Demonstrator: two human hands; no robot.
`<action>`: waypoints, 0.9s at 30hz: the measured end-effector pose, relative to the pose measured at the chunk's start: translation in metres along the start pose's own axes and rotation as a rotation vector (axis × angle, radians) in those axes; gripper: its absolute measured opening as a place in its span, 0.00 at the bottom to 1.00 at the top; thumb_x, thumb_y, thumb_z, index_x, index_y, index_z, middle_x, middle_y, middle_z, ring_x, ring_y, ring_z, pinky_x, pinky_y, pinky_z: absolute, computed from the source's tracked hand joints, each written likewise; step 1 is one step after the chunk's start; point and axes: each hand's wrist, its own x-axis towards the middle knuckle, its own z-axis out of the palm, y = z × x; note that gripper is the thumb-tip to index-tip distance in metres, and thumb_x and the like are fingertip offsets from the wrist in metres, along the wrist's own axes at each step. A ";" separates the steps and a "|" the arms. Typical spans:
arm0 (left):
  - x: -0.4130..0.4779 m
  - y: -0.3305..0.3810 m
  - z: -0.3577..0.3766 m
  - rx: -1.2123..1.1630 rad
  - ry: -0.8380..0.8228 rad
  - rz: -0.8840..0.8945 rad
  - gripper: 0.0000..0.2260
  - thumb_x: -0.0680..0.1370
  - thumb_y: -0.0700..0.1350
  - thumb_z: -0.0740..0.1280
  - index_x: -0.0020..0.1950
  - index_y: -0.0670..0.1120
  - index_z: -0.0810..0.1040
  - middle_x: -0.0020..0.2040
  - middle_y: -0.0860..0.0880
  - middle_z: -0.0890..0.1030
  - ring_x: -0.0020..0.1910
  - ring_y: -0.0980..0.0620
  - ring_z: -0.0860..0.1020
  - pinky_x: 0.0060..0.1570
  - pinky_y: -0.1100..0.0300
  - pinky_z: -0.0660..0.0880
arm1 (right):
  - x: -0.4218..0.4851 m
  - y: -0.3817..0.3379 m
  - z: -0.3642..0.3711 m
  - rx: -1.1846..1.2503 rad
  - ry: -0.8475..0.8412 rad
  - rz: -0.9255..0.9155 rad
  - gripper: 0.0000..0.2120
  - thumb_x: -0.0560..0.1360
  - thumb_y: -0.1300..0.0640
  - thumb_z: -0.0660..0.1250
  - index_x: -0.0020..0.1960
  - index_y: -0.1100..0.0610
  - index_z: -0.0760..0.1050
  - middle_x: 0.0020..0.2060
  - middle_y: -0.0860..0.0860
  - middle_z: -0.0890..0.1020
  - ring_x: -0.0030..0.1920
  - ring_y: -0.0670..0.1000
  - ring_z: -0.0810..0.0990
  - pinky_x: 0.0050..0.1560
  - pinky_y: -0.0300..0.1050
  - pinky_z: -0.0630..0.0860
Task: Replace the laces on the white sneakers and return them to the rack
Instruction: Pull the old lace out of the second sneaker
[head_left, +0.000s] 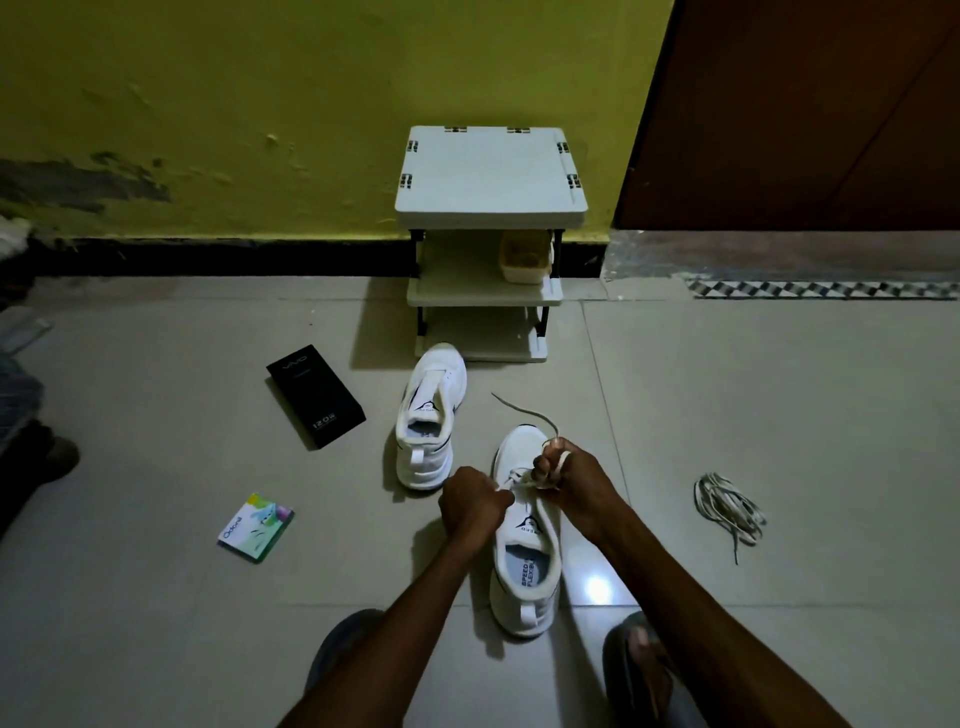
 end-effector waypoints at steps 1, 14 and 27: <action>-0.003 -0.001 0.001 -0.008 0.023 0.010 0.07 0.68 0.46 0.74 0.42 0.43 0.85 0.42 0.44 0.85 0.45 0.45 0.83 0.36 0.59 0.72 | 0.001 0.001 0.003 -0.048 0.041 0.020 0.12 0.72 0.69 0.54 0.34 0.57 0.66 0.29 0.55 0.68 0.31 0.52 0.67 0.30 0.40 0.66; -0.004 -0.009 0.009 0.037 -0.011 0.367 0.13 0.74 0.39 0.67 0.57 0.51 0.77 0.55 0.48 0.77 0.53 0.49 0.78 0.46 0.62 0.72 | 0.004 -0.031 -0.033 -1.499 0.283 -0.151 0.23 0.75 0.57 0.65 0.70 0.55 0.69 0.69 0.60 0.66 0.68 0.65 0.65 0.65 0.56 0.68; 0.014 0.002 0.006 -0.292 -0.207 0.323 0.04 0.75 0.36 0.70 0.43 0.44 0.81 0.43 0.47 0.80 0.46 0.50 0.77 0.47 0.57 0.74 | -0.015 0.004 -0.013 -1.490 0.125 -0.276 0.10 0.73 0.54 0.68 0.39 0.61 0.76 0.38 0.57 0.83 0.40 0.57 0.84 0.42 0.47 0.81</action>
